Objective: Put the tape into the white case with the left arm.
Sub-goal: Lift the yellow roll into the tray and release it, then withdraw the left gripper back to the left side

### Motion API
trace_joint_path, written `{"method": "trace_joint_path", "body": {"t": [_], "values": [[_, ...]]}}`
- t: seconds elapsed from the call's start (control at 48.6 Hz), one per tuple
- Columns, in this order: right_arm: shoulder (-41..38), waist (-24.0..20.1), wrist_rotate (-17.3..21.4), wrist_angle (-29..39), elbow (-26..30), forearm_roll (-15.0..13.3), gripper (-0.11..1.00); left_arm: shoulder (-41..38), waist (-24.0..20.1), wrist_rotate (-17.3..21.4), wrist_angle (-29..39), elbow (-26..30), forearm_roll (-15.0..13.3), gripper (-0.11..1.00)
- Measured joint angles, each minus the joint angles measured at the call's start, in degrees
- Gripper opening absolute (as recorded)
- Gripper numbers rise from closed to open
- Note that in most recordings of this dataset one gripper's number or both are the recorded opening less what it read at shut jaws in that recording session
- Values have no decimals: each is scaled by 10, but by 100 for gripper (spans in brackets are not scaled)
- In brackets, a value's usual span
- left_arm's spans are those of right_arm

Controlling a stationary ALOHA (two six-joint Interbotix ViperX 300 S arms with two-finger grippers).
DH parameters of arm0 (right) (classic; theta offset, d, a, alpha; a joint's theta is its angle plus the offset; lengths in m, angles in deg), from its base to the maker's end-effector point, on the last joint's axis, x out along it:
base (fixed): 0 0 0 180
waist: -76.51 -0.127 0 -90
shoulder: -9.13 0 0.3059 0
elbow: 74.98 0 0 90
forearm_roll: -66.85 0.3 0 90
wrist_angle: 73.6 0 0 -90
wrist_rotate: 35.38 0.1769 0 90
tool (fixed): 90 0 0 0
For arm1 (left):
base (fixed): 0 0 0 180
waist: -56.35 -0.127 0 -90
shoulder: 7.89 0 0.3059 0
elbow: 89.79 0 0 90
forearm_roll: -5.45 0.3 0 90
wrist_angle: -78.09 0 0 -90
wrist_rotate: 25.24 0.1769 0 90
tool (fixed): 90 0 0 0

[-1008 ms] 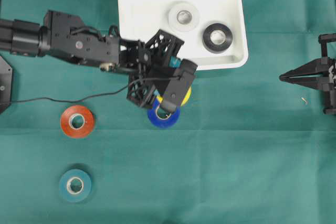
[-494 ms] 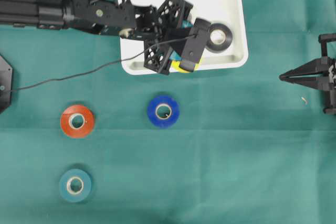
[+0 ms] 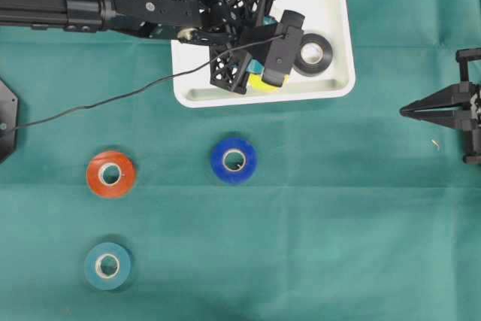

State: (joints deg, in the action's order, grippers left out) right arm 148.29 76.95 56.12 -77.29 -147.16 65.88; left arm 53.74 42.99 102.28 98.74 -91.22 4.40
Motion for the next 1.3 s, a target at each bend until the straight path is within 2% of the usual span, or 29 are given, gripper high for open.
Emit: {"method": "trace_joint_path", "body": {"t": [0.391, 0.432, 0.617, 0.7, 1.07, 1.153, 1.297], "values": [[1, 0, 0, 0, 0, 0, -9, -1, -3, 1, -7, 0, 1, 26], [0, 0, 0, 0, 0, 0, -9, 0, -3, 0, -8, 0, 0, 32], [0, 0, 0, 0, 0, 0, -9, 0, -3, -5, -10, 0, 0, 86], [0, 0, 0, 1, 0, 0, -9, 0, -4, -5, -10, 0, 0, 98], [0, 0, 0, 1, 0, 0, -9, 3, 6, -9, -10, -4, -2, 96], [0, 0, 0, 0, 0, 0, -9, 15, 11, -22, -10, -16, -2, 96], [1, 0, 0, 1, 0, 0, -9, 53, 22, -71, -10, -41, -3, 96]]}}
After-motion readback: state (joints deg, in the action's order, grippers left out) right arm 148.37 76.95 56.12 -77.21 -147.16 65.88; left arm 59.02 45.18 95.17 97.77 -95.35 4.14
